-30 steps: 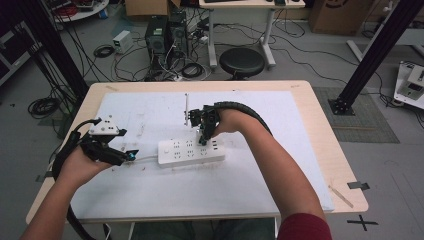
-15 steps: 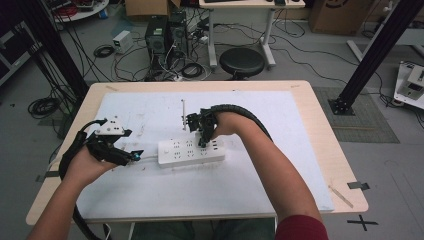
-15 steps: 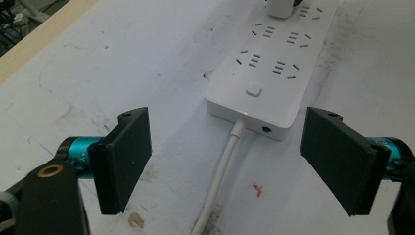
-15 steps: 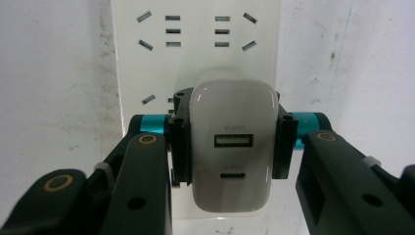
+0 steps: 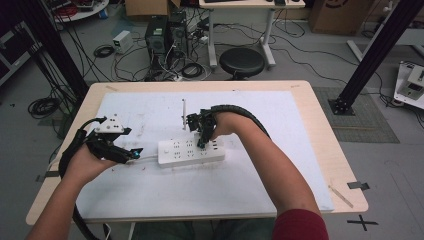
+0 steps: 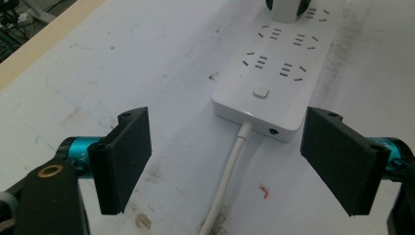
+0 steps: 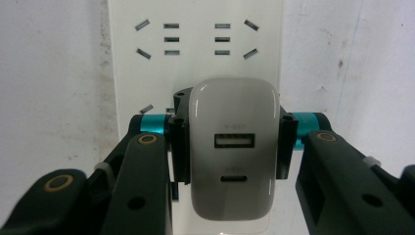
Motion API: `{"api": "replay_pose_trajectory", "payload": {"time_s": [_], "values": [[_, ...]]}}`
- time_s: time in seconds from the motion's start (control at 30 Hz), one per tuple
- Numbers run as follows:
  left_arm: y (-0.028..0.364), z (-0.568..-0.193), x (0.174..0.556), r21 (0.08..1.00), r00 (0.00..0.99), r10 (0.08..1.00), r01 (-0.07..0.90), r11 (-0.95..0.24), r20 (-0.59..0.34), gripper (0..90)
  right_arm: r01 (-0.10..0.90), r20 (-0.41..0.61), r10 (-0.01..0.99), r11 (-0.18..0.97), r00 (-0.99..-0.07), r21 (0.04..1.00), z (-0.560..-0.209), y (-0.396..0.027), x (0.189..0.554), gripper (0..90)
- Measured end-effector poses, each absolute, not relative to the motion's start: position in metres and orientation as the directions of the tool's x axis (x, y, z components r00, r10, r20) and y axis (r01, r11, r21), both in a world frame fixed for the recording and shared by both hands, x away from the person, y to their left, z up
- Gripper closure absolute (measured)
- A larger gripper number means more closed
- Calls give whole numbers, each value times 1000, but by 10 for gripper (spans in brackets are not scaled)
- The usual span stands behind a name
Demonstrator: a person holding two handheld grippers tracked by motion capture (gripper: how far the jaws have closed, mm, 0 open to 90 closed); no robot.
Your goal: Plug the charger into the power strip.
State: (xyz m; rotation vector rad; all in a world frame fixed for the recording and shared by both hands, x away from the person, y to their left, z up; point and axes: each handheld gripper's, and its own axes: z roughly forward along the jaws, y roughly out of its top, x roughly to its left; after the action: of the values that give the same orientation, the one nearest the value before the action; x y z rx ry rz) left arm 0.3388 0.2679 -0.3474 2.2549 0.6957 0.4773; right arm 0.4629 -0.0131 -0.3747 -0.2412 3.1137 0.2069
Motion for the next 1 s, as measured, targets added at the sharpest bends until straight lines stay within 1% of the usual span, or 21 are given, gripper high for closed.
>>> {"api": "replay_pose_trajectory", "payload": {"time_s": [0.07,0.13,0.27,0.4,0.43,0.47,0.5,0.53,0.6,0.63,0.67,0.77,0.87,0.97,1.0], "values": [[269,-349,339,724,785,606,342,-598,130,192,-150,-22,-148,981,-989,120,-374,-12,462,637],[269,-351,340,723,784,608,347,-597,125,192,-166,-33,-163,979,-986,120,-375,-11,463,637],[267,-351,339,726,789,603,343,-596,122,192,-138,-28,-136,985,-990,105,-374,-11,461,633],[268,-348,338,726,790,600,339,-598,125,192,-135,-34,-132,986,-991,101,-373,-10,460,624],[268,-348,338,726,790,600,339,-598,125,192,-136,-31,-134,985,-991,103,-372,-10,460,576],[268,-346,338,730,789,602,338,-594,124,192,-121,-23,-120,987,-993,109,-371,-11,460,513],[268,-346,338,730,789,602,338,-594,124,192,-96,-32,-93,989,-995,115,-369,-12,460,470],[269,-346,338,730,789,601,335,-596,130,192,-98,-34,-94,987,-995,128,-367,-13,462,462],[270,-344,339,728,791,597,329,-602,135,192,-80,-42,-74,985,-996,153,-362,-16,461,392],[270,-343,339,729,790,598,329,-600,136,192,-60,-49,-52,984,-997,171,-358,-19,460,393],[270,-342,339,729,789,599,327,-602,141,192,-59,-48,-50,980,-998,188,-355,-22,459,391],[269,-342,341,733,791,595,321,-600,141,192,-15,-43,-4,964,-999,266,-345,-30,454,345],[266,-341,344,738,794,591,311,-599,145,192,-1,-50,16,946,-999,324,-338,-40,448,318],[262,-340,346,746,798,584,298,-596,148,190,22,-49,43,927,-998,373,-333,-50,441,292],[262,-340,346,746,798,584,298,-596,148,189,22,-49,43,927,-998,373,-333,-50,441,292]]}}
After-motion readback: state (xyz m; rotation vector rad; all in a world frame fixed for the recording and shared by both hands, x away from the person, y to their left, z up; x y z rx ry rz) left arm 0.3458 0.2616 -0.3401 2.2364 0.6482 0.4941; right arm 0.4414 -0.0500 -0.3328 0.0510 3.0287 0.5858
